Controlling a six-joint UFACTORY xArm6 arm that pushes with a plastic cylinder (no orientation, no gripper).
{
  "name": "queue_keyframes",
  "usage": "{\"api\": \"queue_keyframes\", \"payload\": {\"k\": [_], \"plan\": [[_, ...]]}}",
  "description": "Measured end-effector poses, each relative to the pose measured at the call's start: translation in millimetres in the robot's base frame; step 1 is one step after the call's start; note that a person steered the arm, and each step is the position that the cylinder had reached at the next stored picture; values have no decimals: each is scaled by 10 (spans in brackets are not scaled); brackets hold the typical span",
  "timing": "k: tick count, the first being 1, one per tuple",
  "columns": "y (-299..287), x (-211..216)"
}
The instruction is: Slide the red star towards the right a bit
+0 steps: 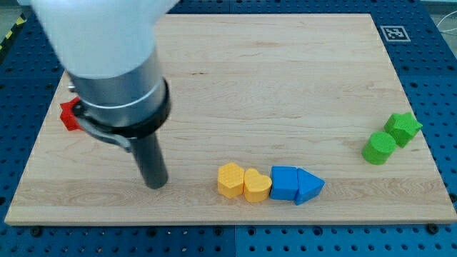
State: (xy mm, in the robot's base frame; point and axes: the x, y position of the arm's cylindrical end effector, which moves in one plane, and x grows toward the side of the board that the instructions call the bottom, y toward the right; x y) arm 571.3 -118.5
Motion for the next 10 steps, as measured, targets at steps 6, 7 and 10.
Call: {"api": "queue_keyframes", "payload": {"k": [6, 7, 10], "plan": [[-1628, -873], [-1427, -1044], [-463, -1705]]}}
